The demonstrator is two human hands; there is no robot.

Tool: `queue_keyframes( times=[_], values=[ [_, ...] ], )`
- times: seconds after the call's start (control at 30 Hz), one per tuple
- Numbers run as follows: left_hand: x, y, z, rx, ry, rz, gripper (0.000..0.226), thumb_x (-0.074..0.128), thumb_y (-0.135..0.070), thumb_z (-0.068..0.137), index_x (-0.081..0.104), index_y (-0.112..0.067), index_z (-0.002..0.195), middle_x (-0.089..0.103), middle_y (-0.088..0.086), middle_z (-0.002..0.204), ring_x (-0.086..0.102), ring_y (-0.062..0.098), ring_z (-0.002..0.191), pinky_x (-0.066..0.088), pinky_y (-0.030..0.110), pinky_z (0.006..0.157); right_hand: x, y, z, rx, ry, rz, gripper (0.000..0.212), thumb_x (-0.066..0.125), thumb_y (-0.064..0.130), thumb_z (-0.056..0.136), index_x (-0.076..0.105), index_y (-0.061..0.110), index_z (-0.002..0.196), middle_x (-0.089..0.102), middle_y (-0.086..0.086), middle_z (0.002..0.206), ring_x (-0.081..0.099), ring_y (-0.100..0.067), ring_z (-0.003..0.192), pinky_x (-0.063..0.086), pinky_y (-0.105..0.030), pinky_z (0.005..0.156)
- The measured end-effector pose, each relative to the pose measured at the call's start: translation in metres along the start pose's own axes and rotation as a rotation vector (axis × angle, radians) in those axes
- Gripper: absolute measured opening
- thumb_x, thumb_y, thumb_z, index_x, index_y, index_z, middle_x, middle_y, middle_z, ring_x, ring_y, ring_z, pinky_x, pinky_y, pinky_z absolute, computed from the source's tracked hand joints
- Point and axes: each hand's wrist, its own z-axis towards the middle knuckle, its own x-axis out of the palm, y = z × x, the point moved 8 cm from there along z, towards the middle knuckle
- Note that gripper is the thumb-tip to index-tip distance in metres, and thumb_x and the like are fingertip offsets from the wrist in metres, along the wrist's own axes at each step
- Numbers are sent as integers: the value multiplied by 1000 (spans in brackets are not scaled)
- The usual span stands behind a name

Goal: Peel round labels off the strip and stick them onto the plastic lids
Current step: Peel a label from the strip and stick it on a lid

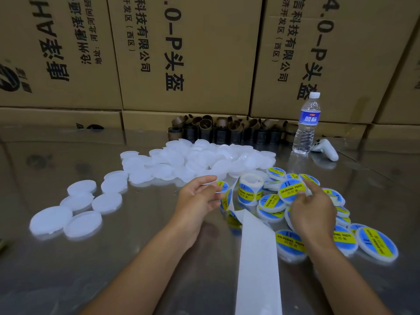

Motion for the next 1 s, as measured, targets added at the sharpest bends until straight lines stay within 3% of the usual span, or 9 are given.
queue_keyframes(
  times=[0.1, 0.23, 0.37, 0.5, 0.6, 0.73, 0.87, 1.0],
  values=[
    [-5, -1, 0, 7, -17, -12, 16, 54, -2, 93, 64, -14, 97, 65, 3, 81, 66, 10, 64, 55, 19, 65, -1, -4, 0, 28, -22, -10, 42, 53, 14, 93, 48, 7, 134, 64, -22, 107, 50, -40, 112, 39, -41, 84],
    [-13, -2, 2, 16, -73, 9, 17, 53, -1, 93, 63, -15, 95, 64, 3, 81, 65, 10, 66, 54, 21, 68, -5, -4, -2, 28, -54, 21, 45, 59, 20, 91, 41, 5, 129, 64, -22, 101, 52, -39, 108, 34, -37, 77],
    [-25, -1, 9, 48, -173, 112, 18, 52, 0, 93, 61, -15, 94, 63, 1, 78, 59, 12, 68, 49, 23, 70, -13, 5, -6, -15, -132, 32, 42, 59, 23, 91, 44, 2, 123, 51, -21, 123, 47, -34, 110, 33, -35, 79],
    [-31, -11, 20, 190, -236, 388, 20, 50, 0, 93, 59, -18, 94, 57, -1, 84, 52, 7, 70, 42, 7, 59, -2, 22, -14, -155, -50, 53, 32, 59, 11, 86, 49, 9, 116, 52, -11, 105, 47, -20, 91, 26, -27, 70],
    [-30, -19, 36, 255, -247, 574, 20, 48, 1, 93, 60, -12, 101, 55, 1, 92, 50, 5, 72, 38, 7, 55, 14, 36, -24, -262, 58, 35, 32, 61, 8, 84, 51, 15, 113, 49, -1, 93, 52, -26, 83, 30, -28, 70],
    [-14, -22, 63, 341, -169, 914, 24, 52, -8, 95, 62, -14, 115, 51, 5, 116, 51, 15, 98, 33, 15, 79, 21, 42, -29, -332, 102, 45, 29, 61, 10, 85, 47, 27, 104, 49, 3, 94, 53, -24, 77, 33, -30, 67],
    [5, -8, 84, 281, -74, 1111, 32, 50, -20, 98, 57, -15, 129, 46, 10, 136, 41, 24, 128, 33, 29, 101, 25, 43, -30, -357, 139, 64, 31, 61, 10, 84, 45, 31, 100, 49, 5, 91, 54, -24, 75, 33, -31, 65],
    [12, -1, 92, 243, -81, 1318, 31, 49, -26, 97, 62, -16, 123, 51, 9, 133, 40, 27, 125, 38, 37, 100, 26, 44, -29, -369, 157, 81, 30, 61, 10, 84, 47, 31, 101, 50, 3, 90, 55, -26, 76, 38, -34, 66]
  ],
)
